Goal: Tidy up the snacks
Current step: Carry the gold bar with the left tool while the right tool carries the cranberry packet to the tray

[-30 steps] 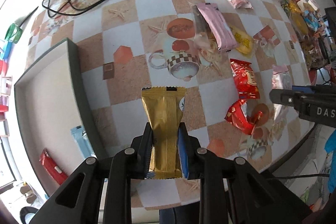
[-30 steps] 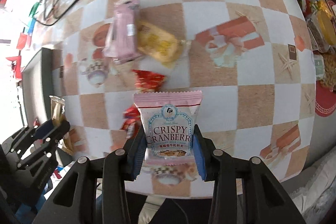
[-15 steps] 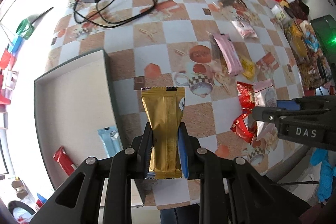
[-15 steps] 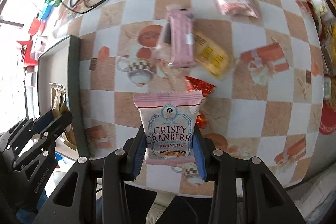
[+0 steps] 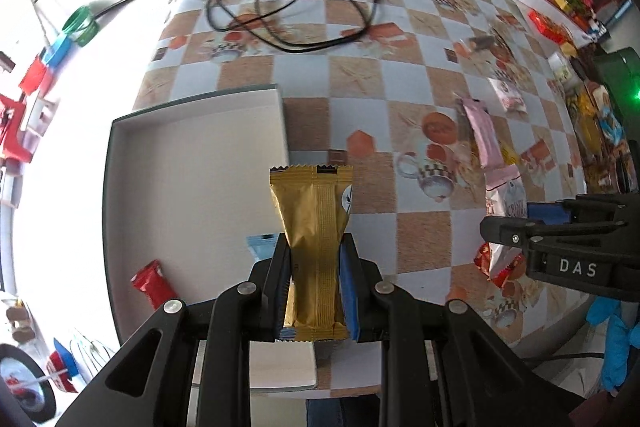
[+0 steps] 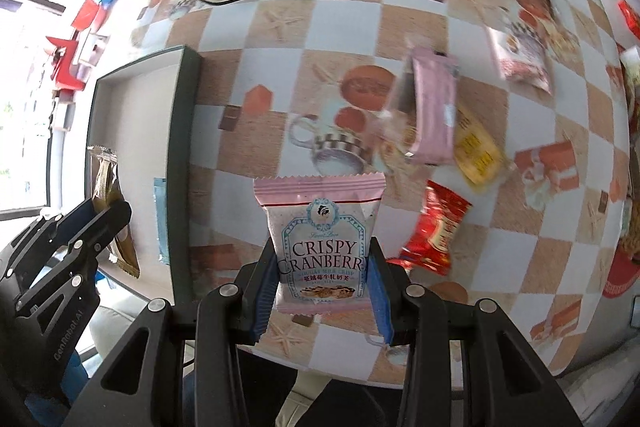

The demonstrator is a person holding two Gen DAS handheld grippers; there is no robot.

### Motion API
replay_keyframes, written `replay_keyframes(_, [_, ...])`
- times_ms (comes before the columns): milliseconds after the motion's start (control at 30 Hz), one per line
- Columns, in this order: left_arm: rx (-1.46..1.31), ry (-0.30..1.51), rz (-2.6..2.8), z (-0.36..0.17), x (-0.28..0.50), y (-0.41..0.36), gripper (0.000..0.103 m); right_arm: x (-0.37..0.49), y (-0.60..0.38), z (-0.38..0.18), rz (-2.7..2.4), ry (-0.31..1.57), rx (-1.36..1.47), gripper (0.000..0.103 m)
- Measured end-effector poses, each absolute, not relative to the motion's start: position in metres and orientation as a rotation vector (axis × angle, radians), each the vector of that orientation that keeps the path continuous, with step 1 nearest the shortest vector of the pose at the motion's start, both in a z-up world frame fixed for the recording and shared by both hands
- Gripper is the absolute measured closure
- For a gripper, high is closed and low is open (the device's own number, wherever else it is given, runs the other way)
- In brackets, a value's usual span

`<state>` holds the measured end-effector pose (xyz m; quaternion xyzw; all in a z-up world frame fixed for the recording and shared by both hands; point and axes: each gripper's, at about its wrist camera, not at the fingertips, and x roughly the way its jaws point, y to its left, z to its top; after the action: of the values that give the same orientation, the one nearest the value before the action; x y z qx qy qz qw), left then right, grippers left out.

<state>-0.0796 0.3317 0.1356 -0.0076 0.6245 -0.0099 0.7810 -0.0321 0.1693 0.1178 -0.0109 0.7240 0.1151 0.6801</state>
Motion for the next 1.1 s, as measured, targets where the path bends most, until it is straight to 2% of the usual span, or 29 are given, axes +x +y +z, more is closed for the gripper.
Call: replay_keyframes(1100, [-0.112, 1.345, 0.138, 0.135, -0.101, 0.416, 0.078, -0.032, 0.267, 0.112, 0.392, 1.614, -0.15, 0.061])
